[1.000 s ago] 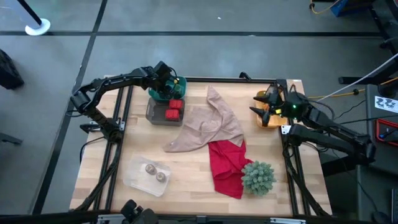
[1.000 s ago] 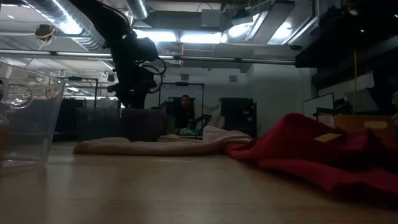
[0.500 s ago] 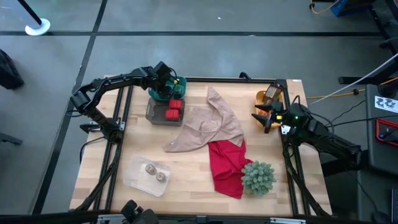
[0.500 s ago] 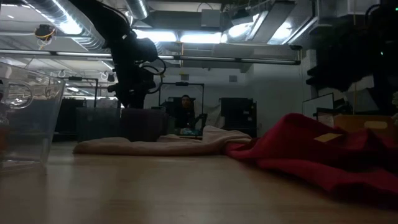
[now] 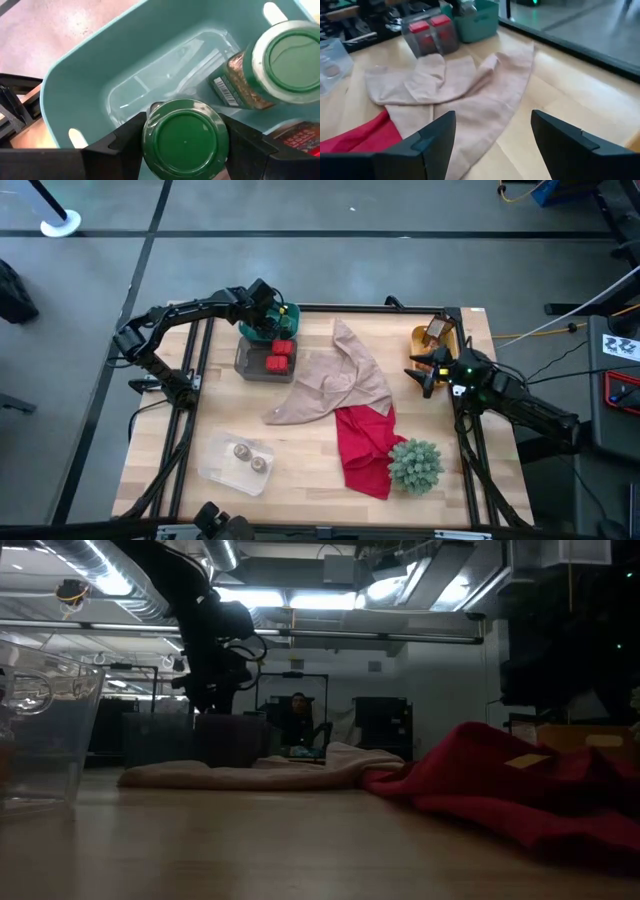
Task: Sort spices by type
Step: Put the green seasoning bottle into the green bin
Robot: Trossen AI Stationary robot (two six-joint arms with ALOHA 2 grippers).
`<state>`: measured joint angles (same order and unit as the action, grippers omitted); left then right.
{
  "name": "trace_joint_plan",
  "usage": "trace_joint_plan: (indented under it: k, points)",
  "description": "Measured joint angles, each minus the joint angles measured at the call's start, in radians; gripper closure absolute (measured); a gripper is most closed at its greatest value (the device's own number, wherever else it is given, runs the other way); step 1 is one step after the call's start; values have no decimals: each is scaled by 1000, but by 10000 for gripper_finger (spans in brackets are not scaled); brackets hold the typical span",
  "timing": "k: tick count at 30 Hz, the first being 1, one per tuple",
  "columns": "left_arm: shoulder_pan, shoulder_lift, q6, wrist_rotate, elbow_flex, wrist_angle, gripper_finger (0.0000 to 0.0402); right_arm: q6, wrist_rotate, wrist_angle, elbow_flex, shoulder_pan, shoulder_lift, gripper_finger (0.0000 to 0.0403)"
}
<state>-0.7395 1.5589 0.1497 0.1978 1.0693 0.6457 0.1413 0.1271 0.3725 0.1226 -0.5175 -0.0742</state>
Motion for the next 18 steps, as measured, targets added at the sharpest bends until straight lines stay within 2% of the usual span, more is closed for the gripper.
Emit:
trace_joint_plan:
  k: [8,14,18]
  points:
    - [0,0,0,0,0,0,191,-11,13,25,2,0,0,143]
    - [0,0,0,0,0,0,191,-10,-86,41,2,0,0,143]
    - [0,0,0,0,0,0,191,8,-87,41,1,0,0,143]
